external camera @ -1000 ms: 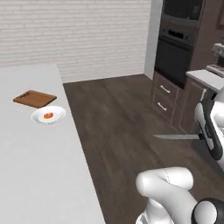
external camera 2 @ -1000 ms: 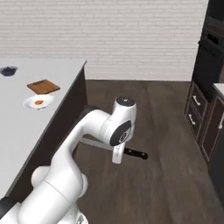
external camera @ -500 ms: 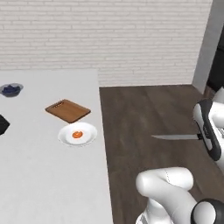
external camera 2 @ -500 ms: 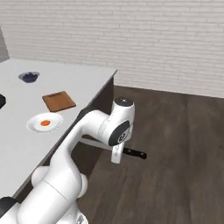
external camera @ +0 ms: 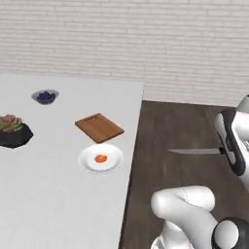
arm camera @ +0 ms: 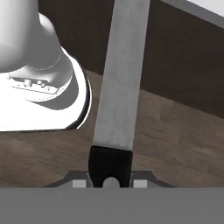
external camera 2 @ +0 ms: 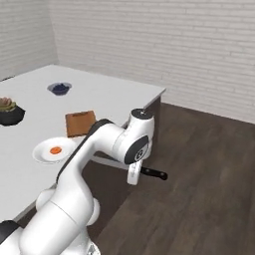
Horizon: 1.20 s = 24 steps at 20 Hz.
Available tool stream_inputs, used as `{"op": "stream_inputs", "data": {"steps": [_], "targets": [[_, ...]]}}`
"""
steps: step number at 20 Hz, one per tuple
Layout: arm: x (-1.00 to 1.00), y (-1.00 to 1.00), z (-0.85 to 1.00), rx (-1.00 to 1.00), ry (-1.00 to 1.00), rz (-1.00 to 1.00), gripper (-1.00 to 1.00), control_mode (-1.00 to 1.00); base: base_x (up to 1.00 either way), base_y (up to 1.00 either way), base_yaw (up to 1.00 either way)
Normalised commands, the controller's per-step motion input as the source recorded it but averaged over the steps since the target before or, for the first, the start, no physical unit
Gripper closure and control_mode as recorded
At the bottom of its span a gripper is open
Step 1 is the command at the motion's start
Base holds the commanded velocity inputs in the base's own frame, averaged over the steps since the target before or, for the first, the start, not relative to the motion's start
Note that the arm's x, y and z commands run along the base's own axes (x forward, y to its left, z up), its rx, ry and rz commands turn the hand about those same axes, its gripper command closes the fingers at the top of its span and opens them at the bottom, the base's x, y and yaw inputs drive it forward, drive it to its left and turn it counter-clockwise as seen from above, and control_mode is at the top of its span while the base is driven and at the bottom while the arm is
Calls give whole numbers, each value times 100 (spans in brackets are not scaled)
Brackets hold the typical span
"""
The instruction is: Pick up the knife from the drawer and place it on the cutting board. Then place the meat from the plate to the cutting board.
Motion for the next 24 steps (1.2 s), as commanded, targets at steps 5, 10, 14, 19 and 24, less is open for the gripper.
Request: {"op": "stream_inputs", "data": {"steps": [5,10,14,19,24], "targets": [[0,0,0,0,0,0,100,100,100,0,48],[0,0,0,0,0,0,100,100,100,0,55],[0,0,0,0,0,0,100,100,100,0,57],[0,0,0,0,0,0,100,100,100,0,59],[0,0,0,0,0,0,100,100,100,0,59]]}}
